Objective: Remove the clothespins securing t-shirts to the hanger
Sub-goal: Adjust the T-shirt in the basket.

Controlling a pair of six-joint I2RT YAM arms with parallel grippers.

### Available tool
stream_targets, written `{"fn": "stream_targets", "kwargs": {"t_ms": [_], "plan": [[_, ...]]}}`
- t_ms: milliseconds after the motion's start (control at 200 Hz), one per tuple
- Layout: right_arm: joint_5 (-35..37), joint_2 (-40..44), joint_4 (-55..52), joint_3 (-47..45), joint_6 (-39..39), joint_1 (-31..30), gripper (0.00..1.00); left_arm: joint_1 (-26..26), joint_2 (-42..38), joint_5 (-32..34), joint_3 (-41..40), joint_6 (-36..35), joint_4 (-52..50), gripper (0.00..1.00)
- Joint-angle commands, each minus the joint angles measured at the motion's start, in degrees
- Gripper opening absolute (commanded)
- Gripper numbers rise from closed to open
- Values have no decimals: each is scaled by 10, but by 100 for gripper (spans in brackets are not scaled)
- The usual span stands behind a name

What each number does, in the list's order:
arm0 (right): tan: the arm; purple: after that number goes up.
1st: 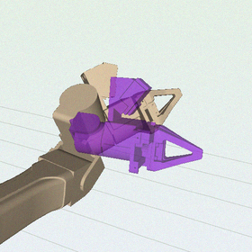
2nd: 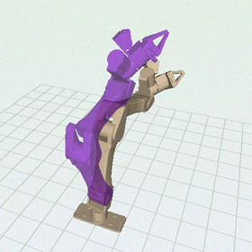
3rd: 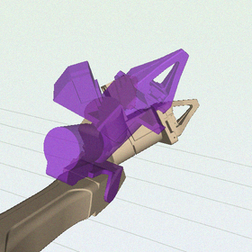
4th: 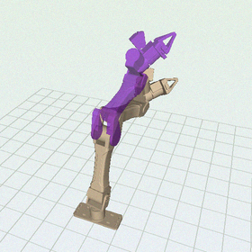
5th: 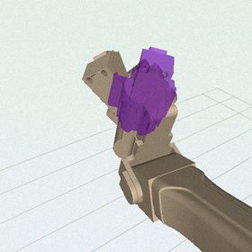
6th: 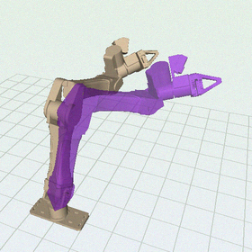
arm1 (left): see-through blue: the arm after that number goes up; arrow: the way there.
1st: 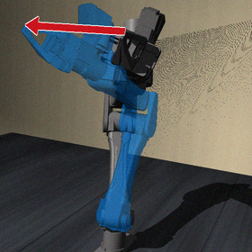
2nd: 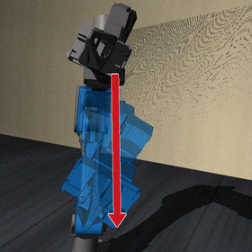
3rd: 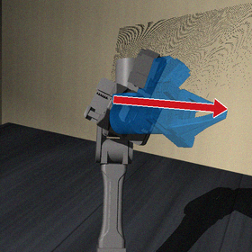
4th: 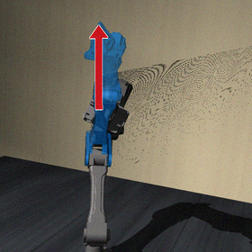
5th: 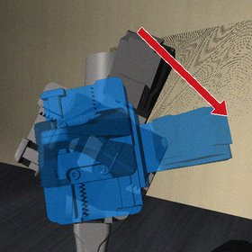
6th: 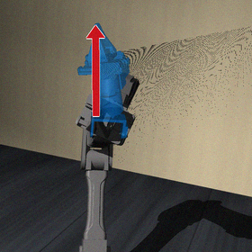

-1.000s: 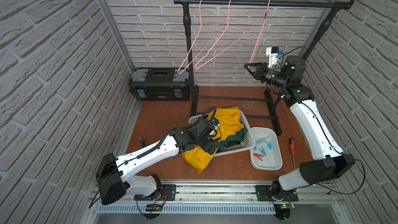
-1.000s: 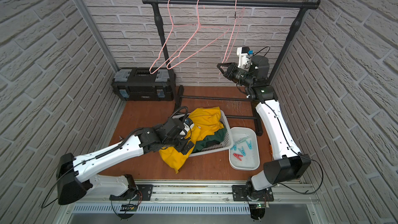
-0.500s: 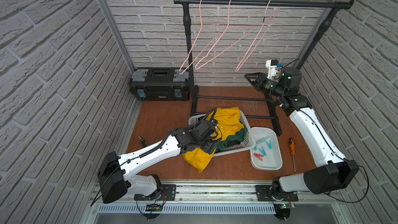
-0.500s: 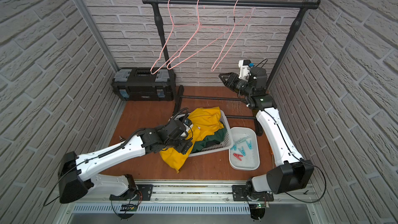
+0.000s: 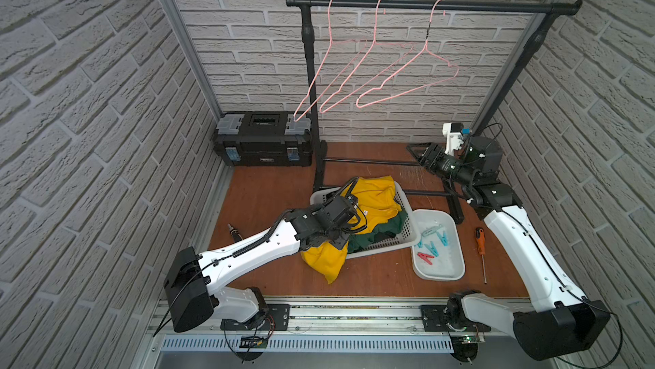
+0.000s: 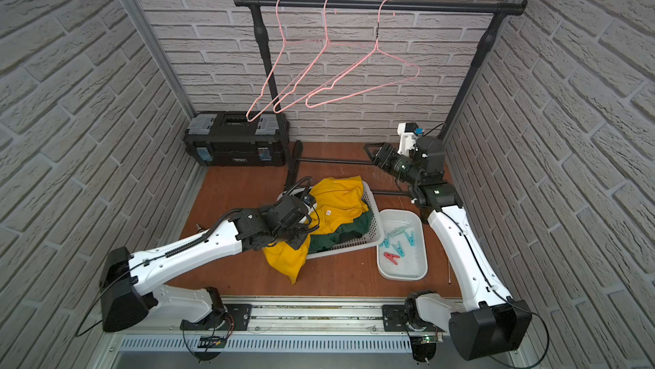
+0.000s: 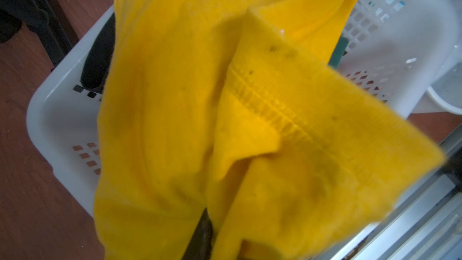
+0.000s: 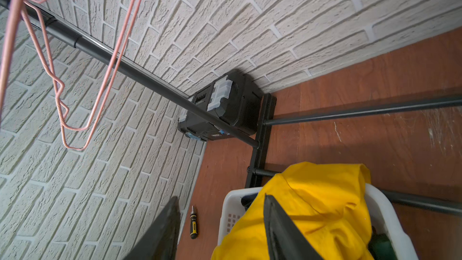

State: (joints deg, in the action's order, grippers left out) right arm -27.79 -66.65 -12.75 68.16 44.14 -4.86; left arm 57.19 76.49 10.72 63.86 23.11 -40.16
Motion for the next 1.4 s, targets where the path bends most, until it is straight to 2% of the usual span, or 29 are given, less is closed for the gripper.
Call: {"fn": "stream_targets", "kwargs": {"t_ms": [0,100,310,505,705,900,1095,1160,1240,1280,1325,1395], "plan": [[28,33,0,-41,-18,3,58,1,5,19,37,-8,-17,8],[41,63,5,-94,-20,3,62,-2,15,28,74,-25,-30,3],[41,117,14,-190,-18,6,67,-25,51,40,179,-70,-51,0],[45,164,-1,-242,-30,13,73,-46,109,32,288,-122,-42,0],[43,197,-14,-266,-35,21,82,-63,198,-40,377,-136,-9,0],[48,217,-44,-270,-52,32,83,-65,252,-100,369,-121,48,0],[58,230,-51,-283,-57,41,84,-64,252,-165,260,-82,161,0],[60,233,-48,-286,-59,43,89,-64,252,-179,223,-67,190,0],[73,235,-41,-291,-56,45,92,-62,248,-188,178,-58,225,6],[79,234,-38,-294,-54,45,92,-64,245,-191,159,-58,239,12],[83,232,-34,-295,-53,46,93,-64,242,-191,138,-61,251,23],[86,230,-34,-295,-52,47,93,-64,235,-184,113,-63,260,46]]}}
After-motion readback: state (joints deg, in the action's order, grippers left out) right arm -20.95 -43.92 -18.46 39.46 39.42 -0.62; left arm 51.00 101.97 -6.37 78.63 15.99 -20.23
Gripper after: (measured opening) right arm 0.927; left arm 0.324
